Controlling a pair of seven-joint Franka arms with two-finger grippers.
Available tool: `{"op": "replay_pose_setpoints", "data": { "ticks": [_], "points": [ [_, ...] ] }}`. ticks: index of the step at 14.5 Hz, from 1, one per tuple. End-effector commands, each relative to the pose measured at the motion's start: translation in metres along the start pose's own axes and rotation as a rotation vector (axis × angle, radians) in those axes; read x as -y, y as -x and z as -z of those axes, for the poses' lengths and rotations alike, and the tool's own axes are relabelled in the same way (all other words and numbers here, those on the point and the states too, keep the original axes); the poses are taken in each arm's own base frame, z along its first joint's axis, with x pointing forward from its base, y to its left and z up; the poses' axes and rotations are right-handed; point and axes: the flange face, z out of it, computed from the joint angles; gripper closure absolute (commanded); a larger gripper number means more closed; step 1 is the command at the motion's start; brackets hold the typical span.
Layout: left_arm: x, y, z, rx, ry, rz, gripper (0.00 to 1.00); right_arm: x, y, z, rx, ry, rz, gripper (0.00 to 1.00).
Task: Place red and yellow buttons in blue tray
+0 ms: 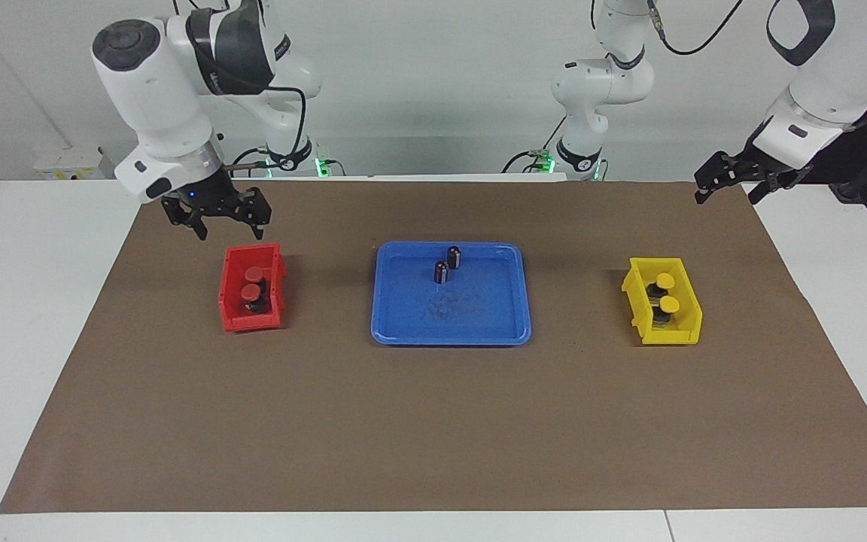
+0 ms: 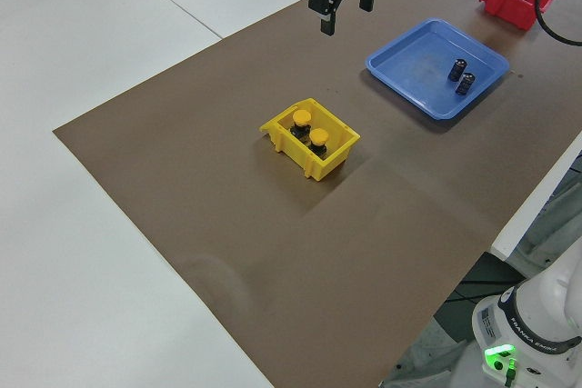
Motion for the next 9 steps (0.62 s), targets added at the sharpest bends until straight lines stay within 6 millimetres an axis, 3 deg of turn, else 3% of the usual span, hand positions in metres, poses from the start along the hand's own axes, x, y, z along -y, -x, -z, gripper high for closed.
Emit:
{"op": "replay_pose_setpoints", "data": {
  "ticks": [1, 3, 5, 9],
  "points": [
    [0.003, 0.010, 0.000, -0.003, -0.022, 0.001, 0.00, -0.004, 0.003, -0.036, -0.019, -0.024, -0.009, 0.12],
    [0.003, 0.009, 0.000, -0.005, -0.022, 0.004, 0.00, -0.005, 0.011, -0.071, -0.030, -0.023, -0.008, 0.19],
    [-0.005, 0.009, 0.000, -0.002, -0.022, -0.013, 0.00, -0.011, 0.018, -0.089, -0.060, -0.024, -0.001, 0.25],
    [-0.027, 0.007, 0.000, -0.008, -0.023, -0.054, 0.00, -0.026, 0.020, -0.120, -0.065, -0.023, 0.010, 0.28]
  ]
}}
